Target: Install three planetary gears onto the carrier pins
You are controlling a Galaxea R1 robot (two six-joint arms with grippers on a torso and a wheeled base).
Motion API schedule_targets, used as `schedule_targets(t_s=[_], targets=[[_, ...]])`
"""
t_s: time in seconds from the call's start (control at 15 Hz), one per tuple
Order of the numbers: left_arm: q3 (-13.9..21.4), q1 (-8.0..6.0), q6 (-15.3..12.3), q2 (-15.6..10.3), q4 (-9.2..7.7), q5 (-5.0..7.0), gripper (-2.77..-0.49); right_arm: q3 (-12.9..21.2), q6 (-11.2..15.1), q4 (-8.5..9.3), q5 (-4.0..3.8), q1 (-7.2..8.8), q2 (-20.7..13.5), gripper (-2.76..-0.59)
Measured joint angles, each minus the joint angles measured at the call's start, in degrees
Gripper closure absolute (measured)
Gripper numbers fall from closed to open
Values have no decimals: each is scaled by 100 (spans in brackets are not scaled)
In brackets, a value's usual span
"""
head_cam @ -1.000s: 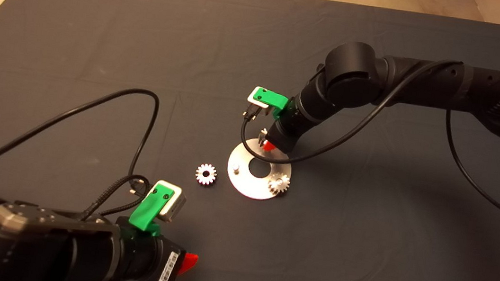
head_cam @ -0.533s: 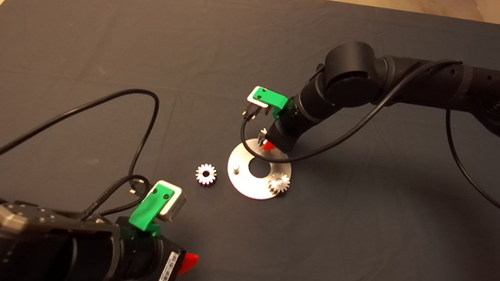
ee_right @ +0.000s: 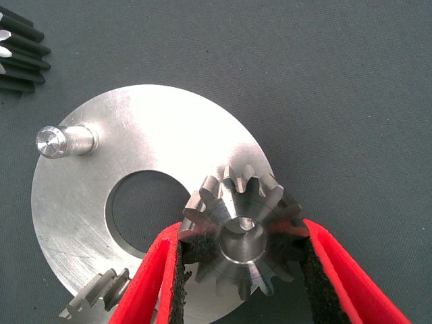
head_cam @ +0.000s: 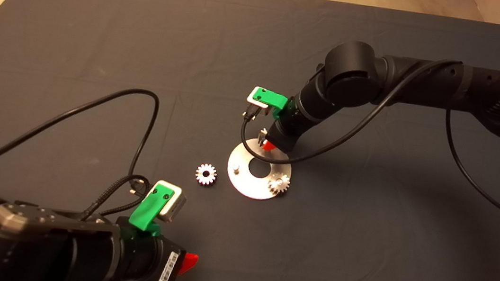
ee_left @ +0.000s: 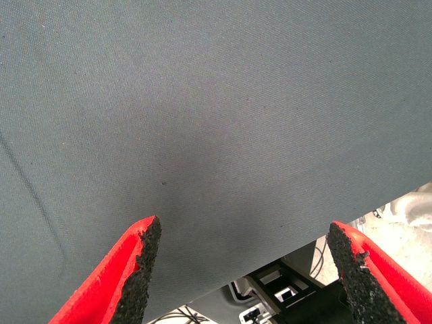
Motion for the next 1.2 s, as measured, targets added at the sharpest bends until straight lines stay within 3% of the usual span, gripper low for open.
schedule_targets(t_s=[0.93,1.2], targets=[[1,0,-12,-2,0,-1,-175,2,-66,6,-245,17,0,-102],[2,0,-15,-2,0,-1,-175,7,-68,48,-446,52,0,-101]])
